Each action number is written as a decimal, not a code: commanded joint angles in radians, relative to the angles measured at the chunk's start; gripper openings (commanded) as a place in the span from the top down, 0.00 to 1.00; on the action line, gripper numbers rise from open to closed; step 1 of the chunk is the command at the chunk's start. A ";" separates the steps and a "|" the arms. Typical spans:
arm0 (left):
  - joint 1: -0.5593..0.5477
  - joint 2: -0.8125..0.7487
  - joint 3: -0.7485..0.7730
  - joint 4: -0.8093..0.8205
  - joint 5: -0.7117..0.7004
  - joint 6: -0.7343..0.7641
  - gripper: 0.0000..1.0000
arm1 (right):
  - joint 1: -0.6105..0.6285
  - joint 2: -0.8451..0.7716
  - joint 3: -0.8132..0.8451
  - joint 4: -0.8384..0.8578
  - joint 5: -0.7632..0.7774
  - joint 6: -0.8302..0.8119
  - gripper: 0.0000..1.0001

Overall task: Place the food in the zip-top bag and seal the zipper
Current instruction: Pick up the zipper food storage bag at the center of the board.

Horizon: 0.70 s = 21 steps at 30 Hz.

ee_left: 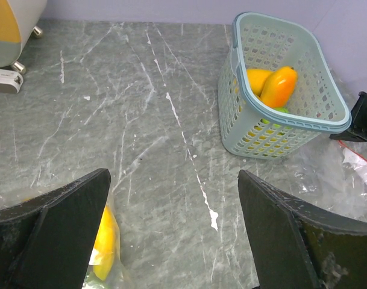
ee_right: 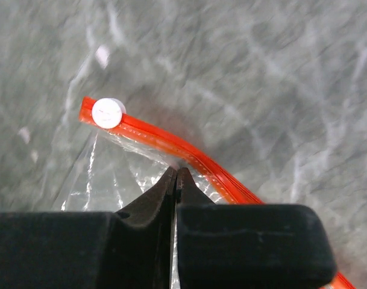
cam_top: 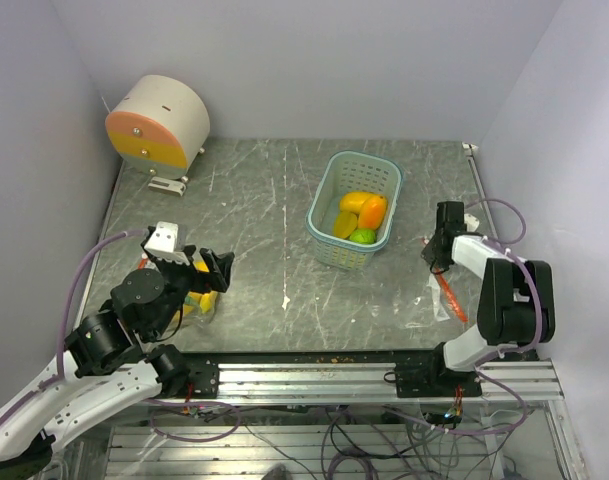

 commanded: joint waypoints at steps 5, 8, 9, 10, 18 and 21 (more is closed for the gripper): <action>-0.001 0.012 0.010 -0.007 0.008 -0.021 0.03 | 0.027 -0.280 -0.049 0.059 -0.294 0.012 1.00; -0.001 0.021 0.013 0.000 0.019 -0.018 0.02 | 0.039 -0.368 0.036 -0.047 -0.254 0.012 1.00; -0.001 0.023 0.012 0.004 0.022 -0.016 0.02 | 0.042 -0.391 0.057 -0.073 -0.247 0.007 1.00; -0.002 0.027 0.012 0.007 0.024 -0.013 0.02 | 0.047 -0.407 0.075 -0.098 -0.239 0.004 1.00; -0.002 0.046 0.011 0.050 0.055 -0.005 0.01 | 0.073 -0.499 0.087 -0.121 -0.333 -0.015 1.00; -0.001 0.057 0.006 0.095 0.085 0.002 0.01 | 0.093 -0.564 0.156 -0.152 -0.326 -0.026 1.00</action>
